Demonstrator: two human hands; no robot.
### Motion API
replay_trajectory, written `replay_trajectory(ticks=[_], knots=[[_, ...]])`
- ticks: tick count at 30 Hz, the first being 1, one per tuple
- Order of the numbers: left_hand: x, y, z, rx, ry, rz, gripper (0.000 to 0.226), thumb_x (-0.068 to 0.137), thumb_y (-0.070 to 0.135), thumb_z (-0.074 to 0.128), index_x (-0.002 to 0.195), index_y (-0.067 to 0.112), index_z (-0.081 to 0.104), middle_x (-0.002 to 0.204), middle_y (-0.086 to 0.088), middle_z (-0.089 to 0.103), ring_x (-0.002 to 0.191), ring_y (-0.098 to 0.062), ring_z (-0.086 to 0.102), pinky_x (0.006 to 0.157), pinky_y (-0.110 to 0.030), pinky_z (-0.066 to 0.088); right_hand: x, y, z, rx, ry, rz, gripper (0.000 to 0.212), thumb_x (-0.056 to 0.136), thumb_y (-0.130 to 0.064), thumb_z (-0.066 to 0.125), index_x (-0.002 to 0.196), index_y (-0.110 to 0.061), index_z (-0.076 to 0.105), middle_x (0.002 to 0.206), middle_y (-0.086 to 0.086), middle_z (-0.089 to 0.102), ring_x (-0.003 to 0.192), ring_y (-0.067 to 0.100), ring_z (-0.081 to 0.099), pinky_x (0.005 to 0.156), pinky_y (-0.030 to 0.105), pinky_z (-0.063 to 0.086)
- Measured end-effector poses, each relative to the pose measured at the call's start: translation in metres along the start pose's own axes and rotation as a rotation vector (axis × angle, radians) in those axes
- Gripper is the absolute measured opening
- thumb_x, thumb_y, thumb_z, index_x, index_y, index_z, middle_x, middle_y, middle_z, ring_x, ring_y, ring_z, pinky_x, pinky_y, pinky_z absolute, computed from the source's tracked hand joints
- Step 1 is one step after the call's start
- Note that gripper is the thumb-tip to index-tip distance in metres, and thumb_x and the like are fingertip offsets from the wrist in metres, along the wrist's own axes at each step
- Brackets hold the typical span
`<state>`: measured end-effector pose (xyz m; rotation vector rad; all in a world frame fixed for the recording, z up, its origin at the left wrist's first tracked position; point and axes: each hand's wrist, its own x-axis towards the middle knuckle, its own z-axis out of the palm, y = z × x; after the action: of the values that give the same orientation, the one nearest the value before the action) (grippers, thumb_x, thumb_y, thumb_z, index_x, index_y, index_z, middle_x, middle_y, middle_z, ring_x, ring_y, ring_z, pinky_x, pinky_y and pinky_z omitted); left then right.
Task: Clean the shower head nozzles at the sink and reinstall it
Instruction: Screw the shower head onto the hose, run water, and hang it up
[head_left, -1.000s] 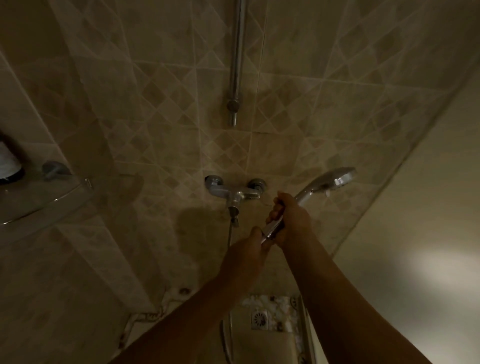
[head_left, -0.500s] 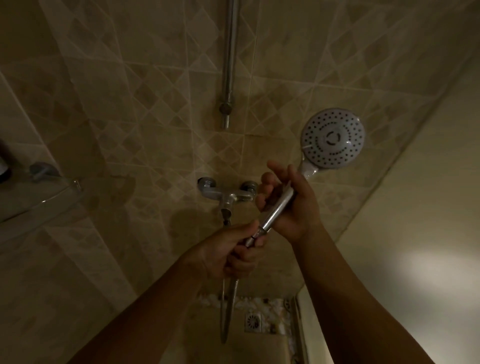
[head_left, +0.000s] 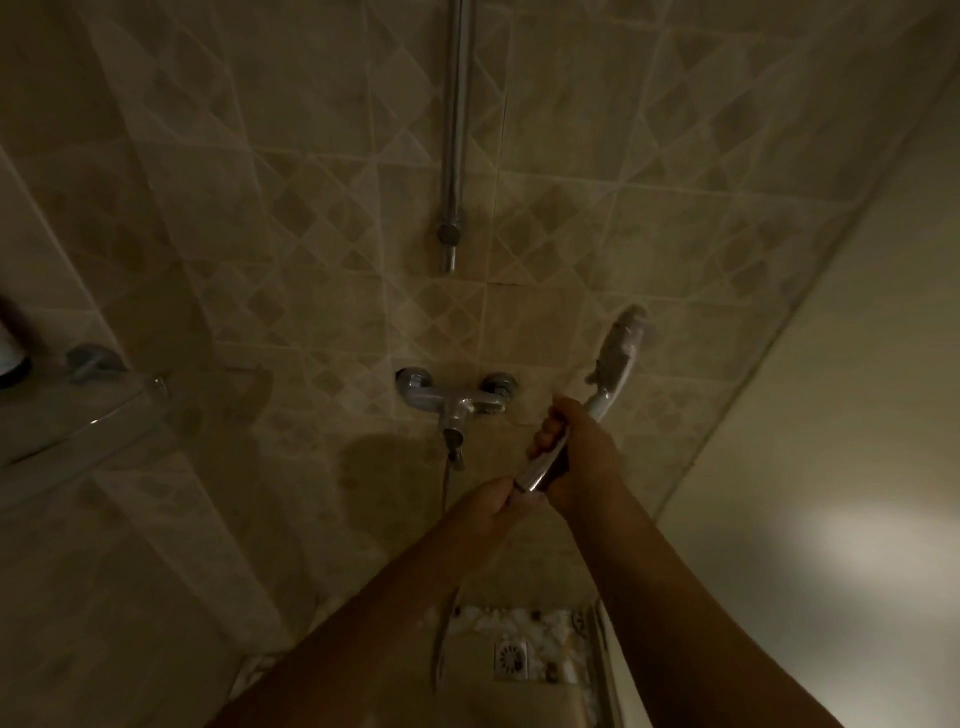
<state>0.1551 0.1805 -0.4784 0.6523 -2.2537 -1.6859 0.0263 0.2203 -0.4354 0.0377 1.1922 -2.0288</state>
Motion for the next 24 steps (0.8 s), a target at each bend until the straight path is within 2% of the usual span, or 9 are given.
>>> replay_trajectory(ticks=[4,7,10,12,14,17,19,21,24], knots=[[0.0,0.01,-0.02,-0.746,-0.436,-0.182,0.037,0.093,0.052,0.05,0.077,0.019,0.055,0.05,0.009,0.032,0.037,-0.003,0.023,0.038,-0.018,0.015,-0.014,-0.018,-0.001,0.181,-0.535,0.121,0.023,0.09,-0.03,0.056,0.075,-0.013,0.063,0.059,-0.003,0.051,0.051,0.011,0.053,0.056,0.025,0.05],[0.003,0.014,-0.028,-0.93,-0.808,-0.163,0.036,0.09,0.057,0.053,0.08,0.023,0.057,0.052,0.009,0.027,0.036,-0.005,0.021,0.036,-0.019,0.015,-0.025,-0.027,0.008,0.289,-0.834,0.121,0.021,0.085,-0.031,0.066,0.085,-0.01,0.064,0.065,-0.001,0.056,0.058,0.012,0.057,0.061,0.028,0.053],[0.004,0.013,-0.026,-0.961,-0.902,-0.152,0.035,0.09,0.058,0.053,0.082,0.024,0.058,0.053,0.008,0.027,0.038,-0.006,0.021,0.037,-0.019,0.018,-0.025,-0.029,0.014,0.321,-0.975,0.173,0.022,0.087,-0.026,0.068,0.077,-0.009,0.059,0.056,-0.002,0.049,0.048,0.01,0.048,0.055,0.025,0.047],[0.004,0.011,-0.023,-0.935,-0.793,-0.172,0.036,0.092,0.056,0.052,0.084,0.022,0.057,0.054,0.009,0.029,0.038,-0.004,0.02,0.037,-0.018,0.018,-0.018,-0.029,0.013,0.287,-0.908,0.222,0.033,0.094,-0.028,0.054,0.063,-0.014,0.051,0.048,-0.007,0.032,0.041,0.006,0.029,0.047,0.021,0.034],[0.003,0.009,-0.019,-0.787,-0.558,-0.198,0.036,0.095,0.054,0.049,0.082,0.022,0.057,0.054,0.009,0.033,0.04,-0.004,0.022,0.037,-0.018,0.019,-0.009,-0.025,0.013,0.161,-0.688,0.194,0.042,0.094,-0.029,0.049,0.053,-0.02,0.047,0.044,-0.01,0.026,0.037,0.005,0.024,0.042,0.019,0.028],[0.004,0.007,-0.009,-0.276,-0.138,-0.121,0.03,0.099,0.043,0.048,0.078,0.022,0.055,0.059,0.007,0.044,0.048,-0.009,0.035,0.042,-0.026,0.03,0.005,-0.011,0.01,0.014,-0.177,0.092,0.04,0.093,-0.022,0.057,0.054,-0.019,0.047,0.04,-0.007,0.035,0.032,0.007,0.033,0.038,0.02,0.033],[0.005,0.005,0.0,0.149,0.069,-0.045,0.024,0.1,0.036,0.049,0.088,0.016,0.057,0.072,-0.003,0.06,0.063,-0.02,0.055,0.057,-0.037,0.043,0.012,0.0,0.007,-0.008,0.075,0.073,0.035,0.093,-0.02,0.059,0.06,-0.016,0.046,0.04,-0.004,0.039,0.033,0.01,0.037,0.042,0.024,0.035],[0.005,0.0,0.01,0.422,0.144,-0.018,0.028,0.1,0.038,0.049,0.104,0.011,0.057,0.087,-0.011,0.067,0.077,-0.027,0.064,0.064,-0.035,0.045,0.014,0.006,0.003,-0.021,0.174,0.091,0.035,0.093,-0.022,0.059,0.063,-0.015,0.045,0.041,-0.003,0.039,0.037,0.011,0.037,0.046,0.026,0.036],[0.004,0.0,0.007,0.208,0.076,-0.005,0.034,0.1,0.037,0.05,0.104,0.004,0.059,0.08,-0.01,0.064,0.068,-0.026,0.061,0.061,-0.037,0.045,0.011,0.005,-0.007,0.023,0.045,0.115,0.033,0.093,-0.024,0.059,0.064,-0.016,0.046,0.045,-0.002,0.04,0.04,0.011,0.039,0.049,0.027,0.036]])
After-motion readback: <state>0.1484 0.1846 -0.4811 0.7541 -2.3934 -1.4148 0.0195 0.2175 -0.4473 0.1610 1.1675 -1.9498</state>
